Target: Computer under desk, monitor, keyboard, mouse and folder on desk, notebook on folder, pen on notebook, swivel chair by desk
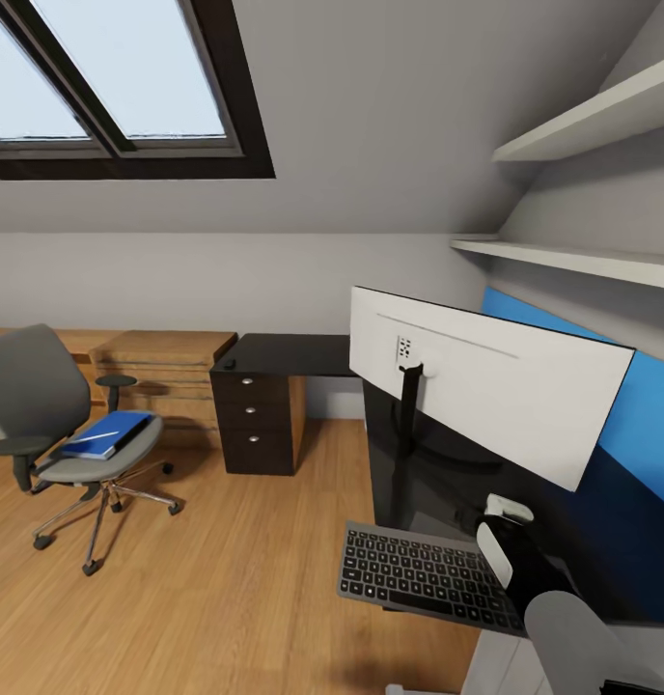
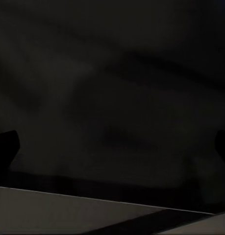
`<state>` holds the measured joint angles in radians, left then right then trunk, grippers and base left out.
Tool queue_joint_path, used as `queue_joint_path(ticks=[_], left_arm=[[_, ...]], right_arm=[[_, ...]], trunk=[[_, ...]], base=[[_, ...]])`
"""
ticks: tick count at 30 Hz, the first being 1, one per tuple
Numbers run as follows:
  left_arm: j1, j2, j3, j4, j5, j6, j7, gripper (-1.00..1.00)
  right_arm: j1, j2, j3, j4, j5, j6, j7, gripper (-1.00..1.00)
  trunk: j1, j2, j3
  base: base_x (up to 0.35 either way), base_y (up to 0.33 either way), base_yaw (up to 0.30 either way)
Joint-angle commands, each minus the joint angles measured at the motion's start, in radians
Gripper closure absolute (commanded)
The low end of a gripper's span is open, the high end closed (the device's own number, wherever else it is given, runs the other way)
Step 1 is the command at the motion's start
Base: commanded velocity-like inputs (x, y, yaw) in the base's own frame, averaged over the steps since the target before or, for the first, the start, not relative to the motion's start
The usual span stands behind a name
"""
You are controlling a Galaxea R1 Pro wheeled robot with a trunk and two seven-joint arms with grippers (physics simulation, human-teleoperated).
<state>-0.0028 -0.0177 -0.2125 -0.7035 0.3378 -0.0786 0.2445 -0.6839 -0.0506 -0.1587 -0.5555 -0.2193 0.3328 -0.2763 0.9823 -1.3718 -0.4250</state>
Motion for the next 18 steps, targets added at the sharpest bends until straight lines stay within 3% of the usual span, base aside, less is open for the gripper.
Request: queue_joint_path(ticks=[1, 8, 11, 12, 18], left_arm=[[0.000, 0.001, -0.005, -0.001, 0.010, -0.004, 0.007, -1.00], [0.000, 0.001, -0.005, -0.001, 0.010, -0.004, 0.007, -1.00], [0.000, 0.001, -0.005, -0.001, 0.010, -0.004, 0.007, -1.00], [0.000, 0.001, -0.005, 0.009, 0.010, -0.003, 0.007, -1.00], [0.000, 0.001, -0.005, 0.017, 0.010, -0.004, 0.007, -1.00]], right_arm=[[0.000, 0.000, 0.001, -0.002, -0.011, 0.012, -0.006, -1.00], [0.000, 0.001, -0.006, -0.001, -0.011, 0.045, -0.007, -1.00], [0.000, 0.001, -0.019, -0.001, -0.011, 0.054, -0.007, -1.00], [0.000, 0.001, -0.041, -0.001, -0.011, 0.070, -0.007, -1.00], [0.000, 0.001, -0.048, -0.004, -0.012, 0.079, -0.007, -1.00]], trunk=[[0.000, -0.001, -0.001], [0.000, -0.001, -0.001], [0.000, -0.001, -0.001], [0.000, -0.001, -0.001], [0.000, -0.001, -0.001]], base=[[0.048, 0.000, 0.000], [0.017, 0.000, 0.000], [0.004, 0.000, 0.000], [0.000, 0.000, 0.000], [0.000, 0.000, 0.000]])
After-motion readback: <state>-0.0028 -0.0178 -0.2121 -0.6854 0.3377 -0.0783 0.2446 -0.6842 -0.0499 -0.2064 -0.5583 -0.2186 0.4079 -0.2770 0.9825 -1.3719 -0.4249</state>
